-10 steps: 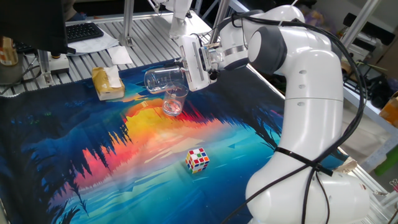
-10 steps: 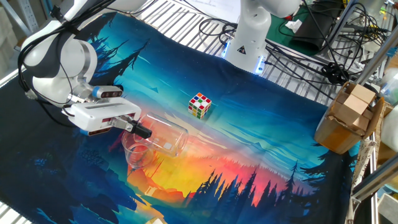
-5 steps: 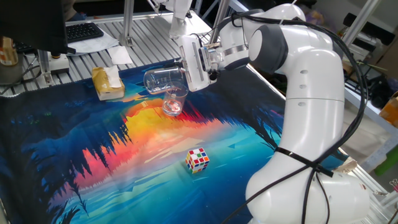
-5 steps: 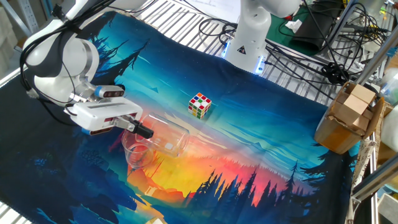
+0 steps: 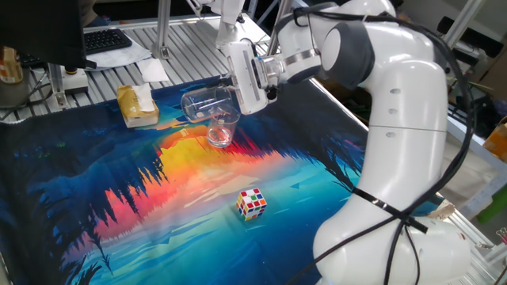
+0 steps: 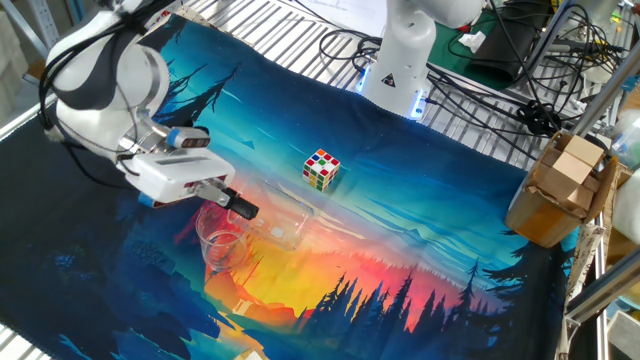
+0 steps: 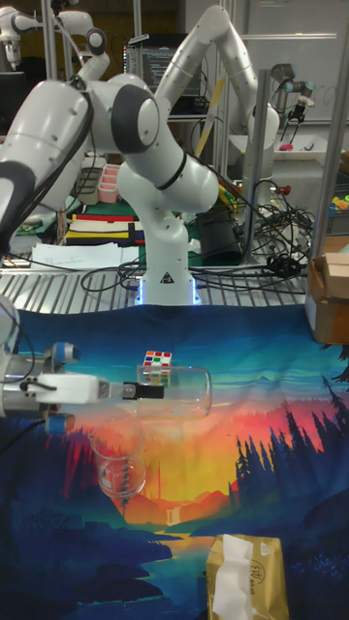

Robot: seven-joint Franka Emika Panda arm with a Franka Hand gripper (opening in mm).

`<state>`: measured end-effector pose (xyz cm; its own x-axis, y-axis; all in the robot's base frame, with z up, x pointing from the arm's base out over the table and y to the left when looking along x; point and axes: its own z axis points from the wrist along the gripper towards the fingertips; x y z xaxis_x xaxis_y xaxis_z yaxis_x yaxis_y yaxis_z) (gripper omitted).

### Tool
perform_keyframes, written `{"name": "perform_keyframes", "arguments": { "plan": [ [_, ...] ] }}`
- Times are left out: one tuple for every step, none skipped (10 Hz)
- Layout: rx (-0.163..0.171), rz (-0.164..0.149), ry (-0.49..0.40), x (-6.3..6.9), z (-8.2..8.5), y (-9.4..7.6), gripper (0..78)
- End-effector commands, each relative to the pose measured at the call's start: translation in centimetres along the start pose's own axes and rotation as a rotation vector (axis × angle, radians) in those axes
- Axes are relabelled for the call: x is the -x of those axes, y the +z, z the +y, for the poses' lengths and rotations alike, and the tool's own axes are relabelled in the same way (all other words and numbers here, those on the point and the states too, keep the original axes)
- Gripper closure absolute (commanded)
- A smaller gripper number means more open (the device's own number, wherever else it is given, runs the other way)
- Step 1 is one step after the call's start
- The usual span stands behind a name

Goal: Pour the water from one cup into another empty cup

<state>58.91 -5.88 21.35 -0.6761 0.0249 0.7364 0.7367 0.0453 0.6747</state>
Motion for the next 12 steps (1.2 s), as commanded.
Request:
{"name": "perform_keyframes", "arguments": {
  "plan": [
    [-0.366,-0.334,-0.057,-6.4,1.9,4.8,76.3],
    [-0.414,-0.363,-0.071,-7.0,2.1,5.3,76.3],
    [-0.446,-0.381,-0.082,-7.4,2.2,5.6,76.3],
    [-0.490,-0.407,-0.094,-8.0,2.5,6.1,76.3],
    [-0.500,-0.414,-0.099,-8.1,2.6,6.2,76.3],
    [-0.564,-0.442,-0.127,-8.4,2.7,6.5,76.3],
    [-0.609,-0.458,-0.143,-8.5,2.9,6.7,76.3],
    [-0.636,-0.470,-0.152,-8.5,3.0,6.9,76.3],
    [-0.654,-0.479,-0.157,-8.6,3.0,7.1,76.3],
    [-0.750,-0.527,-0.191,-8.8,2.8,7.9,76.3],
    [-0.782,-0.546,-0.200,-8.9,2.6,8.6,76.3],
    [-0.798,-0.556,-0.204,-8.9,2.4,9.1,76.3]
  ]
}}
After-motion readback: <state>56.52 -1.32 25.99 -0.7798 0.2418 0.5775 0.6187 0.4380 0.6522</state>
